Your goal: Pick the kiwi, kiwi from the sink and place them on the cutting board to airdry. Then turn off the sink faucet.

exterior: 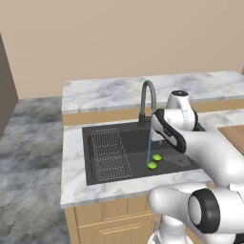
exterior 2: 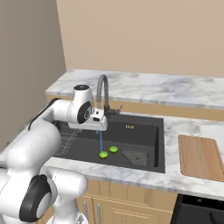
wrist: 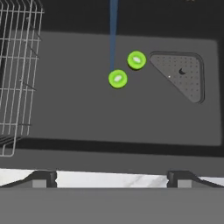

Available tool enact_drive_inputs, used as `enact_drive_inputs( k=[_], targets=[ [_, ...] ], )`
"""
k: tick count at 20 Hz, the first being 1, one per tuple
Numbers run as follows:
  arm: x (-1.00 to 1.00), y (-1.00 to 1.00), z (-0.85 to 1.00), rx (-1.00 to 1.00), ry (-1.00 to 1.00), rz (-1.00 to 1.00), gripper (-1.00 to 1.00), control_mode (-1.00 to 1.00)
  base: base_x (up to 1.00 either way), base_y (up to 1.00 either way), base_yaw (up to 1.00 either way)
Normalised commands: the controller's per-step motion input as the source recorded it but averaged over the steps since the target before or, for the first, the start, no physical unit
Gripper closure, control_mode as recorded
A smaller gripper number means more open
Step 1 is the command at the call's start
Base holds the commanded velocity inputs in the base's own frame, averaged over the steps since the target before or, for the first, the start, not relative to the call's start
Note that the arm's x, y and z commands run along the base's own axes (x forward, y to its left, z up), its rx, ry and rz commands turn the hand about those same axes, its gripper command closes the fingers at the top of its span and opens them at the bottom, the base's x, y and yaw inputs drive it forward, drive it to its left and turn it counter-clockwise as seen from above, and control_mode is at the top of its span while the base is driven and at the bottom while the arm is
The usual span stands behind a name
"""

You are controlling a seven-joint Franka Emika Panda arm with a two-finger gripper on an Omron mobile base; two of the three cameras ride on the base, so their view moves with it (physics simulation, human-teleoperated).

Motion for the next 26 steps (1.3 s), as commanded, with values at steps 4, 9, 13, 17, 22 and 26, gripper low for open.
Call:
enact_drive_inputs(
  k=[4,9,13,17,22,26],
  targets=[
    [0.15,0.0,-0.29,0.0,0.0,0.0,-1.0,-1.0,0.0,0.0,0.0],
    [0.19,0.0,-0.3,0.0,0.0,0.0,-1.0,-1.0,0.0,0.0,0.0],
    [0.16,0.0,-0.28,0.0,0.0,0.0,-1.0,-1.0,0.0,0.0,0.0],
    [0.11,-0.01,-0.26,0.0,0.0,0.0,-1.0,-1.0,0.0,0.0,0.0],
    [0.1,-0.02,-0.25,0.01,0.0,0.0,-1.0,-1.0,0.0,0.0,0.0],
    [0.12,-0.01,-0.24,0.01,0.0,0.0,-1.0,-1.0,0.0,0.0,0.0]
  ],
)
